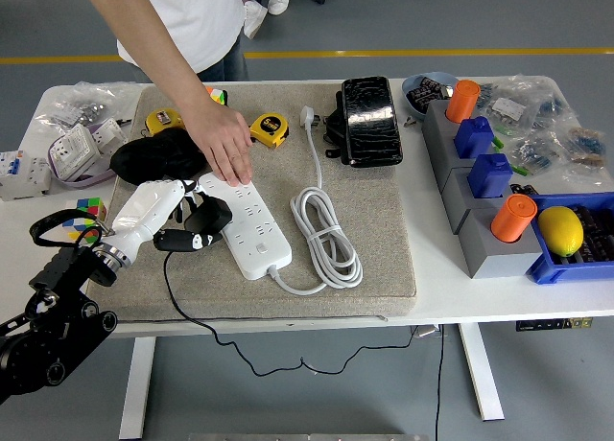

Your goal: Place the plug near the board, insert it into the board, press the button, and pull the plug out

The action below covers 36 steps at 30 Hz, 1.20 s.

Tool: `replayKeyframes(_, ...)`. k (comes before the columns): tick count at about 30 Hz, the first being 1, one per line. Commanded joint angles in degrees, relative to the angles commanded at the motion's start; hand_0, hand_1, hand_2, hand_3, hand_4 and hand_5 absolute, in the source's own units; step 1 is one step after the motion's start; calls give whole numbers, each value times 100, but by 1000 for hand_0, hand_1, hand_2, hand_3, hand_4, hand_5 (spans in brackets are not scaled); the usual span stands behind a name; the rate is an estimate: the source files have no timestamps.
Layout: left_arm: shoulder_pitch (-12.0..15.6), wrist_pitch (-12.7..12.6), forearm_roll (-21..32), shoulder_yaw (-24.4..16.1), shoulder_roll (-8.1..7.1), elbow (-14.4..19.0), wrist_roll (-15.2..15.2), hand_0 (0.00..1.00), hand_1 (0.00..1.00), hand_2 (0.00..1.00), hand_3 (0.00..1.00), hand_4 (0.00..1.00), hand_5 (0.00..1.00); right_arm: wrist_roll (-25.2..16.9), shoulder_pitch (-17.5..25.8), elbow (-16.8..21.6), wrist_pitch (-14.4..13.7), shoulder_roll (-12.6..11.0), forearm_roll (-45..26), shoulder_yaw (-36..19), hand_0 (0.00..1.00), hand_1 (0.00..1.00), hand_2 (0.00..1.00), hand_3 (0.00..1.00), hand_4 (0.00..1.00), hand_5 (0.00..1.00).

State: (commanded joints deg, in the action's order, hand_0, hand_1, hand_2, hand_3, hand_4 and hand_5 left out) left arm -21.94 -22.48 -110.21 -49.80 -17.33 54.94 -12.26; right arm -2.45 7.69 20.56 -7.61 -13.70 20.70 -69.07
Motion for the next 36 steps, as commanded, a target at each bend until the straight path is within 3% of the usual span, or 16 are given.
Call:
replayKeyframes(14, -15, 6, -58, 43, 1, -27, 62, 229, 280, 338, 526, 762, 51, -2, -10, 7, -4, 5, 22, -38, 551, 639, 593, 518, 880, 420)
replayKeyframes(15, -15, 12, -71, 40, 3, -25, 76, 238, 309, 397, 532, 764, 53, -2, -7, 6, -4, 5, 19, -35, 551, 640, 593, 518, 880, 420)
replayKeyframes(20, -18, 60, -103, 47, 10, -21, 144, 238, 309, 397, 532, 764, 53, -3, -5, 11, -5, 5, 27, -39, 551, 640, 593, 518, 880, 420)
replayKeyframes(21, -16, 79, -114, 44, 11, -18, 171, 251, 424, 487, 539, 854, 99, -4, -5, 12, -5, 4, 28, -41, 551, 639, 592, 518, 879, 419)
replayKeyframes(26, -9, 169, -60, 4, 15, -3, 185, 251, 424, 487, 539, 854, 99, -5, -9, 12, -4, 6, 28, -41, 551, 639, 592, 518, 879, 419)
replayKeyframes(27, -11, 181, -42, 0, 14, -6, 177, 347, 539, 541, 562, 998, 271, -5, -9, 10, -4, 8, 25, -42, 552, 640, 592, 518, 880, 420)
replayKeyframes(32, -11, 235, -2, -26, 9, -14, 176, 347, 539, 541, 562, 998, 271, -5, -12, 14, -4, 5, 34, -59, 552, 640, 592, 518, 880, 420)
replayKeyframes(33, -8, 245, 3, -29, 7, -9, 177, 402, 590, 567, 600, 998, 370, -5, -13, 13, -5, 5, 33, -59, 550, 640, 592, 517, 879, 419)
replayKeyframes(36, 4, 267, 0, -45, 9, 8, 187, 402, 590, 567, 600, 998, 370, -6, -11, 13, -2, 6, 35, -57, 550, 640, 592, 517, 879, 419)
